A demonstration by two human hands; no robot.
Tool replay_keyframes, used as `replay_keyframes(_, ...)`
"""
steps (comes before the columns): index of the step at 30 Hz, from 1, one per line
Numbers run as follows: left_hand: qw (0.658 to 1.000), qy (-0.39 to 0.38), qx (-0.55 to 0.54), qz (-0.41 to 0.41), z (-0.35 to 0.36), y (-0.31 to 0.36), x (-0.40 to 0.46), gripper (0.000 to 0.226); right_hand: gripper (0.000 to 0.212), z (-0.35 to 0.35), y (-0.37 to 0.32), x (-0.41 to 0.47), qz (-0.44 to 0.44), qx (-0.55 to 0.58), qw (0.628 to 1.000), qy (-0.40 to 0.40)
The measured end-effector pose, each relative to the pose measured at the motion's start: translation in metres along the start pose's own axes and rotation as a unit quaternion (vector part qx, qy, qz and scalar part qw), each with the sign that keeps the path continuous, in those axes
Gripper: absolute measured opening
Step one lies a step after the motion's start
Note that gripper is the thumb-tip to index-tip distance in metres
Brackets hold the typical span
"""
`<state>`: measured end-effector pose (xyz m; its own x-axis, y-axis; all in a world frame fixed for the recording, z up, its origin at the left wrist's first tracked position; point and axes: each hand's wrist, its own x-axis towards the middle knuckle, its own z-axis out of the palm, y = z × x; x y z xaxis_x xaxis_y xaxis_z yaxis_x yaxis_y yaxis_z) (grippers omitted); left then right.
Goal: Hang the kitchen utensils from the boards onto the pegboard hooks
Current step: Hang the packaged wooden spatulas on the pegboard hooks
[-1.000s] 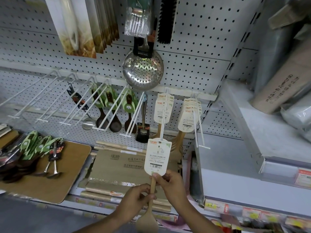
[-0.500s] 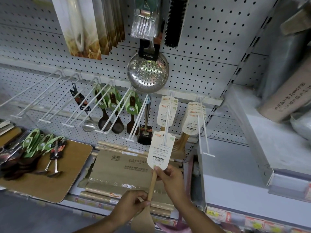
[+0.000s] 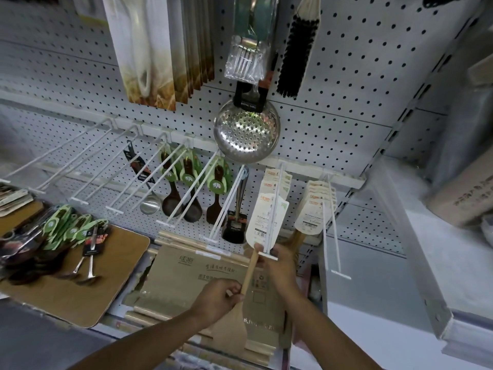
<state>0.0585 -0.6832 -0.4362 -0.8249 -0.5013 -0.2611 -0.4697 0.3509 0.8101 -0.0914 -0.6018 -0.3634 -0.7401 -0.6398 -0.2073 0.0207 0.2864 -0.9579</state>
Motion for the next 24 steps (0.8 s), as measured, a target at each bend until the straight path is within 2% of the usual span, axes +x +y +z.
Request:
replay_keyframes(6,1.000,0.010,0.018,0.000,-0.004,0.005,0.021,0.032,0.016,0.002,-0.003,0.024,0.022,0.018,0.999,0.032)
replay_keyframes(9,1.000,0.010,0.020,-0.004,-0.003,0.006,0.030,0.034,0.007,0.001,-0.011,0.032,0.031,0.025,0.998,0.039)
replay_keyframes(12,1.000,0.018,0.000,0.000,-0.002,0.011,0.034,0.012,0.006,-0.001,-0.015,0.039,0.023,0.014,0.999,0.018)
replay_keyframes(14,0.999,0.036,-0.025,-0.004,-0.003,0.011,0.034,0.032,0.012,-0.004,-0.009,0.041,0.009,0.007,1.000,0.018)
replay_keyframes(16,0.997,0.064,-0.029,0.024,-0.013,0.008,0.029,0.044,0.018,-0.005,-0.001,0.035,-0.008,-0.042,0.999,0.014)
replay_keyframes(20,0.989,0.091,0.035,0.109,-0.048,-0.006,0.006,0.043,0.021,0.001,0.017,0.014,-0.029,-0.097,0.995,0.023)
replay_keyframes(22,0.984,0.100,0.066,0.133,-0.071,-0.015,-0.010,0.041,0.020,0.011,0.023,0.003,-0.039,-0.150,0.987,-0.032)
replay_keyframes(24,0.977,0.116,0.094,0.150,-0.094,-0.027,-0.026,0.039,0.031,0.021,0.025,-0.003,-0.081,-0.200,0.973,-0.085)
